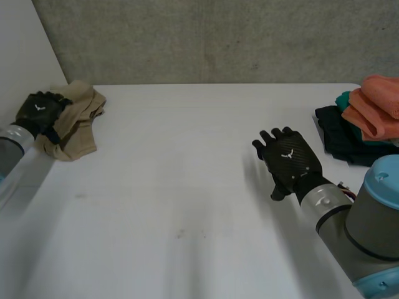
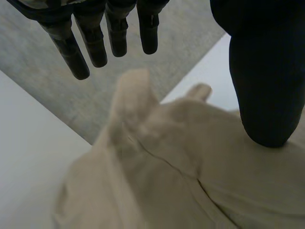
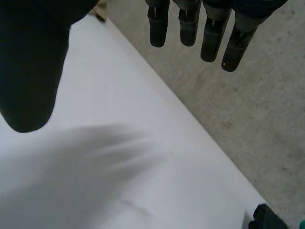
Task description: Fold the laundry.
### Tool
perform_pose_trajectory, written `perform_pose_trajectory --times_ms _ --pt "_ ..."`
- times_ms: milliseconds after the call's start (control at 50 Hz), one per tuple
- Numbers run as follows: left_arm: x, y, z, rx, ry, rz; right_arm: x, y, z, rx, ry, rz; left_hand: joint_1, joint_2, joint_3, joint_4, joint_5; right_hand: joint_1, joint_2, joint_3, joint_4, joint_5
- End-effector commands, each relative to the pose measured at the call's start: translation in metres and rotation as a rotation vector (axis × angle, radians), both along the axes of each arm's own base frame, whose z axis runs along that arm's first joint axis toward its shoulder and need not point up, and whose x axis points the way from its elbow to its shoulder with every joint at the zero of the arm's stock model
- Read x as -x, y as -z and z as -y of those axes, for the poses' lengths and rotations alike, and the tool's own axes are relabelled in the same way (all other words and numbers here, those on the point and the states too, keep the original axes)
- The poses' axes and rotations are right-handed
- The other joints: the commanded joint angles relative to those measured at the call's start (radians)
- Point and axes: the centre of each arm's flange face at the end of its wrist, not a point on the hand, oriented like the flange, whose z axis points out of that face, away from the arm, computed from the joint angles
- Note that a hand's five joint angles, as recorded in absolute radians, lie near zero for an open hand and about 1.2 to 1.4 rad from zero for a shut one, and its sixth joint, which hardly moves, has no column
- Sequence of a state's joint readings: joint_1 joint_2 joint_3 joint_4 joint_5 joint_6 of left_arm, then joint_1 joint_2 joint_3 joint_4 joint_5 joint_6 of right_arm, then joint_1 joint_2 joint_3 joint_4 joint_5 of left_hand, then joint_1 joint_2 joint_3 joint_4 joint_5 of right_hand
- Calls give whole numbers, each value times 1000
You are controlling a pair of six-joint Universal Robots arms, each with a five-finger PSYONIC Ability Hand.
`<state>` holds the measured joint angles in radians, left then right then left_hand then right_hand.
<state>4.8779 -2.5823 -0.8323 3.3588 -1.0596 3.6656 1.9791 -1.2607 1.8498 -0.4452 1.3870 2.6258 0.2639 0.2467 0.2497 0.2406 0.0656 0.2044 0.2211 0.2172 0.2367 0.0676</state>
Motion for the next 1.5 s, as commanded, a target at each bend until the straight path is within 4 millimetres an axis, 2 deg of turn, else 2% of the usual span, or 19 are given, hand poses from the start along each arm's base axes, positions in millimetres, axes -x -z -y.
perform_pose_trajectory --times_ms 20,220,300,340,420,520,580,700,800,880,900,1040,1180,1280,1300,1320,1340,1440,1500 --pt "0 25 12 -8 7 -5 3 7 -4 -24 -3 0 243 260 257 266 267 -30 -47 -43 -62 -68" --pt "-4 38 26 32 -49 11 4 13 -6 -43 3 -12 1132 1149 1146 1155 1156 -30 -47 -43 -62 -68" --pt "0 34 25 78 -81 52 4 14 -5 -46 7 -11 1132 1150 1147 1156 1156 -30 -47 -43 -62 -68" --pt "13 19 18 108 -83 80 4 14 -5 -44 6 -10 1132 1150 1147 1156 1156 -30 -47 -43 -62 -68" --pt "40 -28 -2 183 -53 67 5 12 -4 -38 12 -8 1132 1150 1147 1156 1156 -30 -47 -43 -62 -68" --pt "85 -87 -45 202 43 -91 6 10 -4 -32 18 -7 1132 1150 1147 1156 1156 -30 -47 -43 -62 -68" --pt "102 -106 -66 167 102 -222 6 10 -4 -34 18 -7 1132 1150 1147 1156 1156 -30 -47 -43 -62 -68" --pt "112 -124 -73 194 130 -288 7 9 -4 -36 18 -7 1132 1150 1147 1156 1156 -30 -47 -43 -62 -68" --pt "120 -104 -82 96 134 -247 13 10 1 -39 36 -7 1132 1150 1147 1156 1156 -30 -47 -43 -62 -68" --pt "149 -89 -109 8 196 -243 18 8 9 -30 65 -4 1132 1150 1147 1156 1156 -30 -47 -43 -62 -68" --pt "169 -92 -123 0 244 -258 19 7 11 -28 72 -4 1132 1150 1147 1156 1156 -30 -47 -43 -62 -68" --pt "237 -110 -186 -6 320 -349 30 6 22 -27 120 3 1132 1150 1147 1156 1156 -30 -47 -43 -62 -68" --pt "280 -134 -253 -28 438 -440 41 2 33 -9 201 3 1132 1150 1147 1156 1156 -30 -47 -43 -62 -68" --pt "296 -118 -290 -148 520 -479 47 0 39 -14 238 26 1132 1150 1147 1156 1156 -30 -47 -43 -62 -68" --pt "297 -114 -295 -165 529 -477 48 -1 41 -19 245 42 857 874 871 880 880 -30 -47 -43 -62 -68" --pt "299 -112 -304 -182 545 -473 49 -1 42 -24 249 50 296 313 310 319 320 -30 -47 -43 -62 -68" --pt "299 -112 -307 -184 551 -470 49 -2 42 -28 251 60 191 209 206 215 215 -30 -47 -43 -62 -68" --pt "289 -126 -311 -125 550 -443 48 -4 45 -47 246 110 96 114 111 120 120 -30 -47 -43 -62 -68" --pt "271 -131 -285 -48 479 -377 46 -4 42 -72 216 118 108 125 122 131 132 -30 -47 -43 -62 -68"
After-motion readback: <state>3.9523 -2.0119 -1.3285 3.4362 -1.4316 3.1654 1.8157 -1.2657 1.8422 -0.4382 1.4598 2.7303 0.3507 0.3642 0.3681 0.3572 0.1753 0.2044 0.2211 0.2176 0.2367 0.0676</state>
